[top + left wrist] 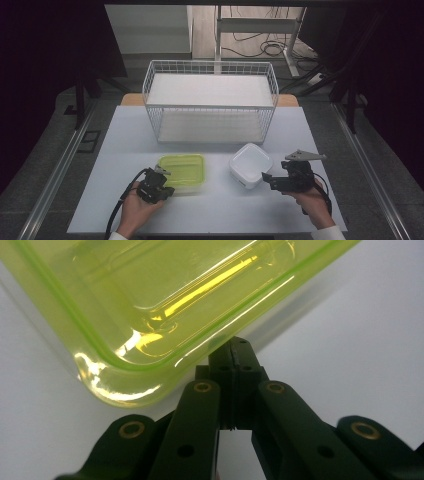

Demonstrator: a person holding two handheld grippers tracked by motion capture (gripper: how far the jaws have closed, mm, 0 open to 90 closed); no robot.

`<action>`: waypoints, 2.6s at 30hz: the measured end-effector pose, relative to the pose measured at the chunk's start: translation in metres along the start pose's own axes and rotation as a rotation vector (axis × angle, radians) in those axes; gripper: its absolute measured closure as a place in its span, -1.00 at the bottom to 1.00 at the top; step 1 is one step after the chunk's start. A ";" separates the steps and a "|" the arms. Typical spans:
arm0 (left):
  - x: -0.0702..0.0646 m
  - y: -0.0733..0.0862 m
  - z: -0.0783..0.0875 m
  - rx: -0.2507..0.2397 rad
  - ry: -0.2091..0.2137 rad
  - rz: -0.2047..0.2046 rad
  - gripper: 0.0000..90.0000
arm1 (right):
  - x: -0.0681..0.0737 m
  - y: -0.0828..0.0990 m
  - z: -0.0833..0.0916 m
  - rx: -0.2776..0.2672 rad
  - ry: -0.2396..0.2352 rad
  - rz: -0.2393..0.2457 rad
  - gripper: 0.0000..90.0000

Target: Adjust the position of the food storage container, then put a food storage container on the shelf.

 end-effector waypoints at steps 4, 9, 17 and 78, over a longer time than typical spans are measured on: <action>0.004 0.000 0.001 -0.001 -0.003 0.006 1.00 | 0.000 0.000 0.000 0.001 0.000 0.000 -0.65; 0.009 0.001 0.006 -0.014 0.016 0.021 1.00 | 0.000 0.000 0.000 0.002 0.002 0.000 -0.65; -0.011 0.006 0.024 -0.055 0.068 -0.005 1.00 | -0.001 -0.001 0.002 -0.004 0.005 -0.002 -0.65; 0.061 -0.020 0.083 -0.324 0.118 0.252 -0.43 | 0.086 -0.046 -0.029 -0.029 -0.192 -0.072 -0.39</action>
Point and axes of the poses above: each handheld gripper's, and its own axes: z roughly backward along the jaws, y roughly out of its underside, x roughly to its left, the point moved 8 cm from there along -z, roughly forward along the jaws, and after that the axes turned 4 degrees about x, right-handed, at the moved point
